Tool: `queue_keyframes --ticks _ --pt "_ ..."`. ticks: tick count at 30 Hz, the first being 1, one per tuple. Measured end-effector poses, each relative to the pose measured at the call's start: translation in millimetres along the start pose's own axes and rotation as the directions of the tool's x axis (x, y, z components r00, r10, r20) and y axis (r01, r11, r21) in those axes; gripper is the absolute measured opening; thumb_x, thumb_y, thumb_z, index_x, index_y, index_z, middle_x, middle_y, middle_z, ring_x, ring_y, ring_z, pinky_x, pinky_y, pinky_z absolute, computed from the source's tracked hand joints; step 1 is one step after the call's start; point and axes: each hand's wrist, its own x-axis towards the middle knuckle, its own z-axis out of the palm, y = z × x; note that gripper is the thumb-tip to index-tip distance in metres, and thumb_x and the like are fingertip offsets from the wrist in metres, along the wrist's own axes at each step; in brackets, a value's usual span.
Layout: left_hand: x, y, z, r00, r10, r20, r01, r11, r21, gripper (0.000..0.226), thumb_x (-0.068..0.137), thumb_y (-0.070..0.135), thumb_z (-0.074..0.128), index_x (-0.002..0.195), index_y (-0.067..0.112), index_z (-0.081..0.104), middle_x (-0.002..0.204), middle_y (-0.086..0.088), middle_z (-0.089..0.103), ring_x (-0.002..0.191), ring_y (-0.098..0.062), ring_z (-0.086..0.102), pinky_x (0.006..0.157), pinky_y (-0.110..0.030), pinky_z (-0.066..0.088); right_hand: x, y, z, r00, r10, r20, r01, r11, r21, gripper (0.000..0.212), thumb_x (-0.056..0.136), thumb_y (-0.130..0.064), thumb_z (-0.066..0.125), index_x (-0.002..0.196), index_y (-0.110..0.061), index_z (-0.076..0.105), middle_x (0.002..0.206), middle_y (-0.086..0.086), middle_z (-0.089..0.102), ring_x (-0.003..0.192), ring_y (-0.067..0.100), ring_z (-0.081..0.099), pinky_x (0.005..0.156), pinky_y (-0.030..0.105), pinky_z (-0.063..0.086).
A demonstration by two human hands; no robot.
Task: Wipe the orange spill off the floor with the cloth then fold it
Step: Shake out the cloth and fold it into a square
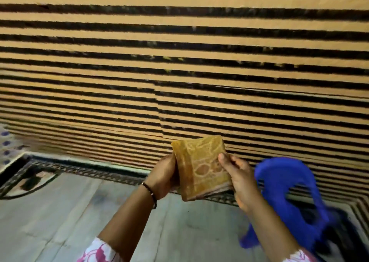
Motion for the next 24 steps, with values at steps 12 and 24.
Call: queue_keyframes --ticks 12,24 --pt "55 -67 221 0.775 -0.264 0.574 0.370 0.926 -0.074 0.051 0.087 0.049 0.043 0.107 0.009 0.069 0.105 -0.018 0.069 0.091 -0.031 0.065 0.076 -0.042 0.053 -66 8 -224 0.945 0.144 -0.293 0.019 0.872 0.490 0.053 0.053 -0.006 0.080 0.105 -0.008 0.071 0.097 0.016 0.071 0.081 0.025 0.070 0.061 0.031 0.057" --pt "176 -138 333 0.738 -0.393 0.548 0.344 0.918 0.195 0.027 0.091 0.004 0.052 0.116 0.011 0.058 0.094 -0.009 0.072 0.080 -0.023 0.070 0.061 -0.036 0.057 25 48 -363 0.834 0.380 -0.401 -0.238 0.902 0.360 0.033 0.090 0.003 0.047 0.120 -0.011 0.055 0.090 0.006 0.072 0.073 0.021 0.070 0.057 0.032 0.056"
